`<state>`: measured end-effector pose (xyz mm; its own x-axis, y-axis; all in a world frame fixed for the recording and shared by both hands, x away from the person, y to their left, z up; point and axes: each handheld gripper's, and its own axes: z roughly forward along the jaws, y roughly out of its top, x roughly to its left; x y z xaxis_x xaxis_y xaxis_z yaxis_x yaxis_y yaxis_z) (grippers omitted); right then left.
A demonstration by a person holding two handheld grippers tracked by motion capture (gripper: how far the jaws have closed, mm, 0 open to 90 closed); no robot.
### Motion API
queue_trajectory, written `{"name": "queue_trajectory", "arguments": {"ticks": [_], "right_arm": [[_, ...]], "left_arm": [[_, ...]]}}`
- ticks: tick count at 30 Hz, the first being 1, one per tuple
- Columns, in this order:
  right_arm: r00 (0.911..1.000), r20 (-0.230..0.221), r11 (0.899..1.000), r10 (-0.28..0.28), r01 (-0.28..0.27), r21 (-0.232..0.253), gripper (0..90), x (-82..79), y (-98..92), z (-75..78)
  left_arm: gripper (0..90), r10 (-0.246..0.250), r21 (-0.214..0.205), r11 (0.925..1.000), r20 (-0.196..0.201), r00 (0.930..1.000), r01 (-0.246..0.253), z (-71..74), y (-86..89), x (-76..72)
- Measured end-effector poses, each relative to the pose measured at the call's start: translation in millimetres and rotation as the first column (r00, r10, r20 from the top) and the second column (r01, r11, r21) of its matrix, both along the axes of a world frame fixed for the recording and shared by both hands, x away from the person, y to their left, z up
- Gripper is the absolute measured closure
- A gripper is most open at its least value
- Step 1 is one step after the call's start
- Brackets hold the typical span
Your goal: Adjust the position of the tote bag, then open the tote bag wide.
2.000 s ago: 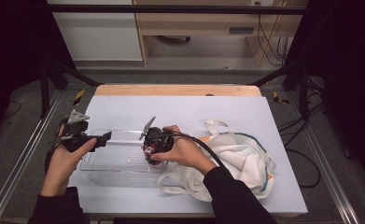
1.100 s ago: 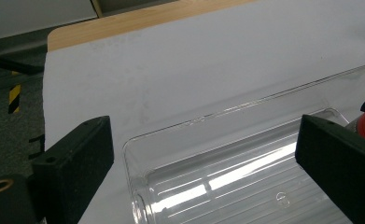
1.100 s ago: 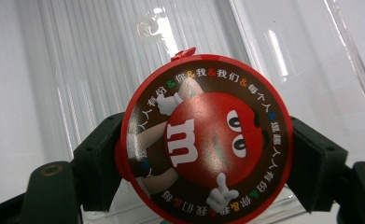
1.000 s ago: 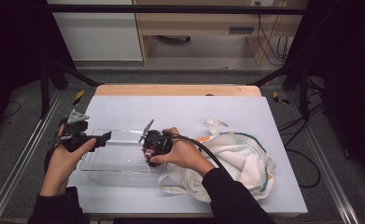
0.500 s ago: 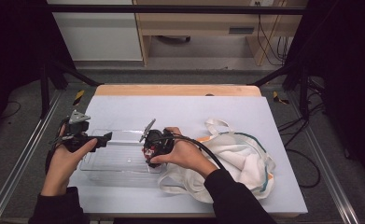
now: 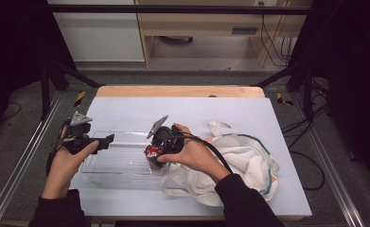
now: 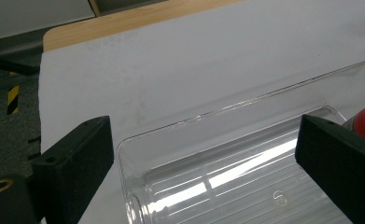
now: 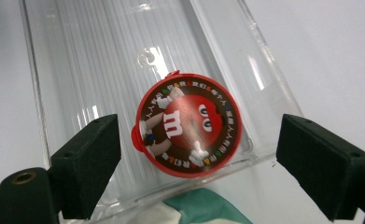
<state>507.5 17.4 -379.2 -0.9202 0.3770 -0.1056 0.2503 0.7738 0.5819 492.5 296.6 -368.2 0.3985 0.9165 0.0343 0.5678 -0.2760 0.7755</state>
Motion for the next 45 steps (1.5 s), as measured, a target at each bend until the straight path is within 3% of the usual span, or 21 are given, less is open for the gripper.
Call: {"name": "queue_trajectory", "arguments": {"ticks": [9, 14, 19, 31, 45], "right_arm": [[0.9987, 0.019, 0.997, -0.048, 0.047, 0.057, 15.3, -1.4, -23.9, 12.1], [0.9943, 0.045, 0.989, -0.097, 0.091, 0.118, 17.1, -7.9, -49.0, 22.6], [0.9888, 0.062, 0.981, -0.136, 0.125, 0.147, 20.3, -15.8, -79.8, 27.2], [0.9729, 0.067, 0.96, -0.221, 0.205, 0.189, 26.5, -25.0, -135.8, 26.0], [0.9547, 0.068, 0.937, -0.29, 0.268, 0.224, 32.7, -39.8, -184.7, 25.0]], "left_arm": [[4.4, -0.012, 0.005, 0.9999, 0.005, 0.9999, 0.012, 2.2, -6.1, -1.9], [4.5, -0.033, 0.011, 0.9994, 0.021, 0.9992, 0.032, 7.5, -15.3, -3.9], [4.5, -0.071, 0.034, 0.9969, 0.029, 0.997, 0.07, 11.3, -30.6, -5.8], [4.5, -0.182, 0.105, 0.9783, 0.018, 0.9832, 0.179, 13.2, -70.3, -8.5], [4.7, -0.261, 0.128, 0.9582, 0.023, 0.9652, 0.256, 17.4, -98.3, -9.7]]}}
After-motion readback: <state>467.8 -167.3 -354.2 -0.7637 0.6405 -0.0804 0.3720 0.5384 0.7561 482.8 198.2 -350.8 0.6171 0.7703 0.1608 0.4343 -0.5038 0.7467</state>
